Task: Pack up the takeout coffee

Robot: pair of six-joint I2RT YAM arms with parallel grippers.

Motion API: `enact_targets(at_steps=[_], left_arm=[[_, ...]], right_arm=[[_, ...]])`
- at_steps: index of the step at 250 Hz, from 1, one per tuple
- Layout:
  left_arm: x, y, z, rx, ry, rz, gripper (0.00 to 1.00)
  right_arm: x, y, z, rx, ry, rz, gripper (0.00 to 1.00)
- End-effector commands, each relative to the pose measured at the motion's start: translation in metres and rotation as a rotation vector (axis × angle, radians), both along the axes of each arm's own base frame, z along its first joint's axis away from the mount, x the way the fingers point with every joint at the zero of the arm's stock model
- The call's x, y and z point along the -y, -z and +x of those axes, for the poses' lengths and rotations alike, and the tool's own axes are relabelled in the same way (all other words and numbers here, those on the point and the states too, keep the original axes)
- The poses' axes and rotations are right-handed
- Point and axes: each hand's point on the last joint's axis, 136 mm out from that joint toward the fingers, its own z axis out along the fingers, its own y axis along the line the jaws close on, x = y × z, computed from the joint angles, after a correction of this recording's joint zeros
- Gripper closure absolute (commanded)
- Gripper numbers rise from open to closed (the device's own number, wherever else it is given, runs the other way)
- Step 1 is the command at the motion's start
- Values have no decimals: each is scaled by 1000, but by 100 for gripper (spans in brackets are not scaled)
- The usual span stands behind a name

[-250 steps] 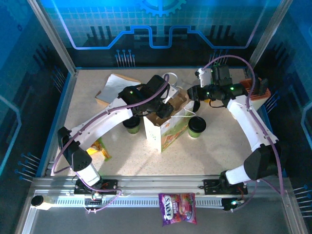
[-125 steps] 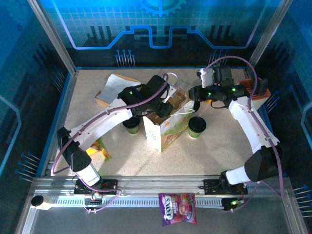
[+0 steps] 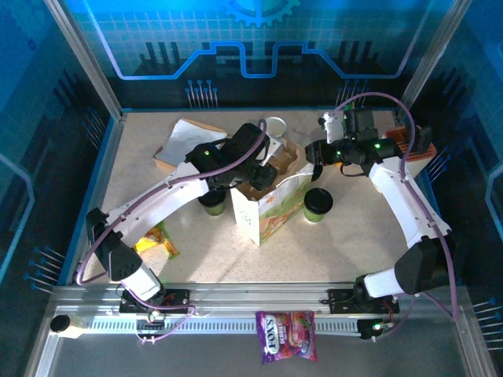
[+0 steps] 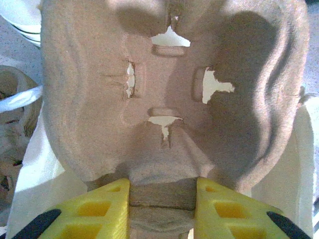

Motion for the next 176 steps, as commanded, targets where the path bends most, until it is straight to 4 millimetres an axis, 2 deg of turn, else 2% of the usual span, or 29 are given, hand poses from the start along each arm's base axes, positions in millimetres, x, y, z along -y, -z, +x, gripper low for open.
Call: enact_targets(at_steps=[1,106,176], left_arm=[[-1,-2,-8,-6,19,3,68],[2,11,-23,-58,113,77,68],[5,16,-21,-73,131,116,68]], right_arm=[[6,-7,-4,12,15,11,62],[2,-9,-1,10,5,34,65],[-1,-7,-2,6,-3,44,67]])
